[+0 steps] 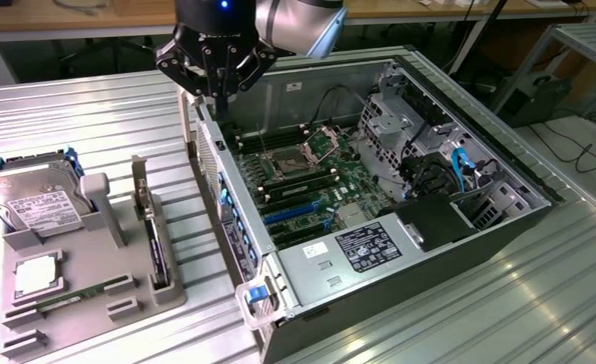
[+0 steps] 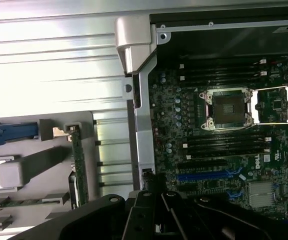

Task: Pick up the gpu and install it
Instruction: 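Reach for the gpu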

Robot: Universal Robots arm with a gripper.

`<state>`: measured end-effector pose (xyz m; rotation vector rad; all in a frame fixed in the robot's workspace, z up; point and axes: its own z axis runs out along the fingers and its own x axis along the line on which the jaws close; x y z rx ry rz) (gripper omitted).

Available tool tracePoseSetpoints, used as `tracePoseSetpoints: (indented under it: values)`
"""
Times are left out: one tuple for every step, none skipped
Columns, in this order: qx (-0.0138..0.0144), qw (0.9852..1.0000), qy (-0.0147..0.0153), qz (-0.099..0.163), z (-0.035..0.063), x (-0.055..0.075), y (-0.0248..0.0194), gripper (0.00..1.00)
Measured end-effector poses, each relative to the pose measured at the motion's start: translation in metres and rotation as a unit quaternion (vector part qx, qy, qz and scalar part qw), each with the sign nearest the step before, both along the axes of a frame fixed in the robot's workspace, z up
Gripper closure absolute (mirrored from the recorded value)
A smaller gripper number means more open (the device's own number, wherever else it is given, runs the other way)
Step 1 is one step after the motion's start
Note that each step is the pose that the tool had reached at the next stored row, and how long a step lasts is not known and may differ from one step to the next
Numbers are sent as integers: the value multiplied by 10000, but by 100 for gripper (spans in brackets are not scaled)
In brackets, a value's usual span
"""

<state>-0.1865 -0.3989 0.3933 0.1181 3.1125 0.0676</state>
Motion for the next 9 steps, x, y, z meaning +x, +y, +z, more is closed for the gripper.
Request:
tracePoseSetpoints:
  values:
    - [0,10000,0,0,0,-7,0,89]
    - [0,10000,0,0,0,-13,0,89]
    - [0,10000,0,0,0,-20,0,89]
    - [0,10000,0,0,0,-26,0,89]
    - [0,10000,0,0,0,-33,0,89]
    - [0,10000,0,0,0,-40,0,89]
    - [0,10000,0,0,0,-47,0,89]
    - [0,10000,0,0,0,-53,0,89]
    - [0,10000,0,0,0,-59,0,89]
